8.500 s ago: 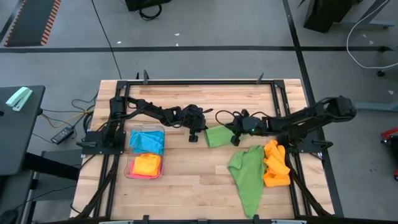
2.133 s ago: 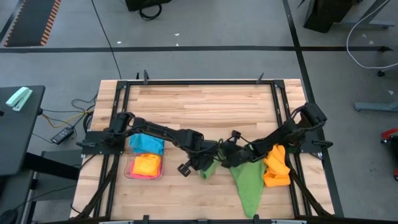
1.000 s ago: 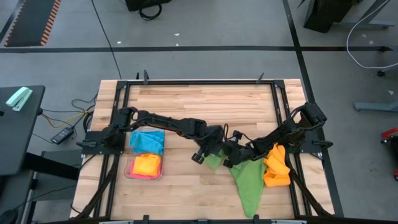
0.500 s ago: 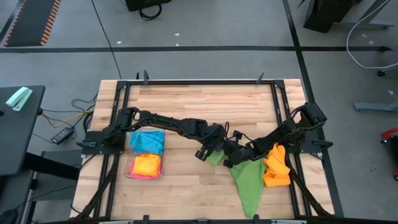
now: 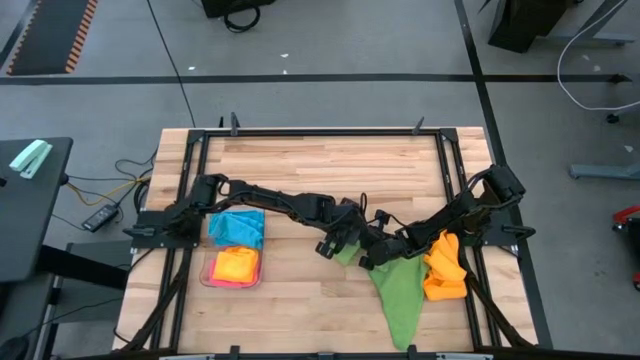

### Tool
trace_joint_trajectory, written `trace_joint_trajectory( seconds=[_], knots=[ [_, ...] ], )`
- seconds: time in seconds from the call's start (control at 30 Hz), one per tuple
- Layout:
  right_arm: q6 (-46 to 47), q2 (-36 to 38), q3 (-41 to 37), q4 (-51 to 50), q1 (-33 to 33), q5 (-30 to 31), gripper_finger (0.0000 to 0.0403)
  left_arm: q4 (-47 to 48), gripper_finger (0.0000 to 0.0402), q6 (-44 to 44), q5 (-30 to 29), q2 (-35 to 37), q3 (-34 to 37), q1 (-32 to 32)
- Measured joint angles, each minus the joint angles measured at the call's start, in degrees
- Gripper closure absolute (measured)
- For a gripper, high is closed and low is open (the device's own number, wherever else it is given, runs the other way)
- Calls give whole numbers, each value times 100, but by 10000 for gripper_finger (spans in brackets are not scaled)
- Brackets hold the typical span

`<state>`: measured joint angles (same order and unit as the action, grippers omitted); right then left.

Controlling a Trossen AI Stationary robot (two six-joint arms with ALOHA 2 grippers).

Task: Fold microfiber towels
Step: Fold the left green microfiber cloth

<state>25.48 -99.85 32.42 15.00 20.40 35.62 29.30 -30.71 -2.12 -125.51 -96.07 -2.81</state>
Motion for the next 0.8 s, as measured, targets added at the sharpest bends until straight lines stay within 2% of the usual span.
trace_joint_trajectory(
  seconds=[0.2,0.37,0.5,0.63,0.8],
  knots=[
    [3,0,0,0,-2,0,357,67,249,-14,-2,63,9,-2],
    [-1,0,0,7,-1,2,357,164,213,-13,-33,325,-4,2],
    [1,0,2,7,-1,2,357,331,210,-49,-105,451,-2,13],
    [-1,0,2,8,-1,10,357,493,223,-60,-151,622,-7,11],
    [-76,29,2,-57,0,15,357,1229,243,79,-141,761,-4,8]
  ],
)
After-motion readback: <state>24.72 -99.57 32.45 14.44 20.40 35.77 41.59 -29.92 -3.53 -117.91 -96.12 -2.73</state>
